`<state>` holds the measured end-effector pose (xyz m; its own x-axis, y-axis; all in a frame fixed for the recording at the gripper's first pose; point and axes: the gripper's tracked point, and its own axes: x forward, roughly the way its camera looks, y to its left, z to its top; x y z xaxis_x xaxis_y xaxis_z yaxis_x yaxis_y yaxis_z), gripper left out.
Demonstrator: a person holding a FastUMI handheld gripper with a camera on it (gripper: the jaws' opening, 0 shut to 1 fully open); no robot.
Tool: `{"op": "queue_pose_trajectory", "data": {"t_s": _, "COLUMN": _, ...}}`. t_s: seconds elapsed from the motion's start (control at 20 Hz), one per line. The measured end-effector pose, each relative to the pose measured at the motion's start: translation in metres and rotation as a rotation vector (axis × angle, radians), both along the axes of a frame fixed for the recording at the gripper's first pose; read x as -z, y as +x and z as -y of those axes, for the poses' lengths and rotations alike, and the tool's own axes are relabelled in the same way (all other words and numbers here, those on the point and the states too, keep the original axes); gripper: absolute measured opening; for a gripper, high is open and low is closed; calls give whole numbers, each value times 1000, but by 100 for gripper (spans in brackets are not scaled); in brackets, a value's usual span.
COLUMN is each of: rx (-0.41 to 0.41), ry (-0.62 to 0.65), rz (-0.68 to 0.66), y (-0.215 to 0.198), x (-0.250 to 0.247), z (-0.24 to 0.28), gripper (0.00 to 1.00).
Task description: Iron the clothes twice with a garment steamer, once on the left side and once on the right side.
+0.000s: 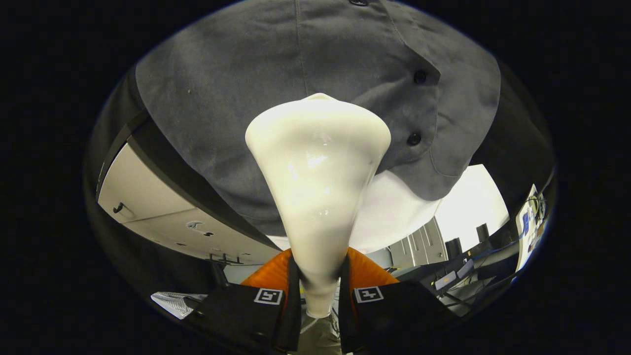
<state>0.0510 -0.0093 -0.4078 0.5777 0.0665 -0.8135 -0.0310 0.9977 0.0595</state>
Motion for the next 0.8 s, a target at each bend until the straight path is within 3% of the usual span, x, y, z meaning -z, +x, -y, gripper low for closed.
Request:
{"op": "queue_pose_trajectory", "data": {"t_s": 0.35, "rx": 18, "ry": 7, "rz": -1, "y": -7, "x": -1, "z": 1, "gripper": 39}}
{"op": "queue_pose_trajectory", "data": {"t_s": 0.8, "rx": 51, "ry": 41, "rz": 178, "y": 8, "x": -99, "z": 7, "gripper": 39}}
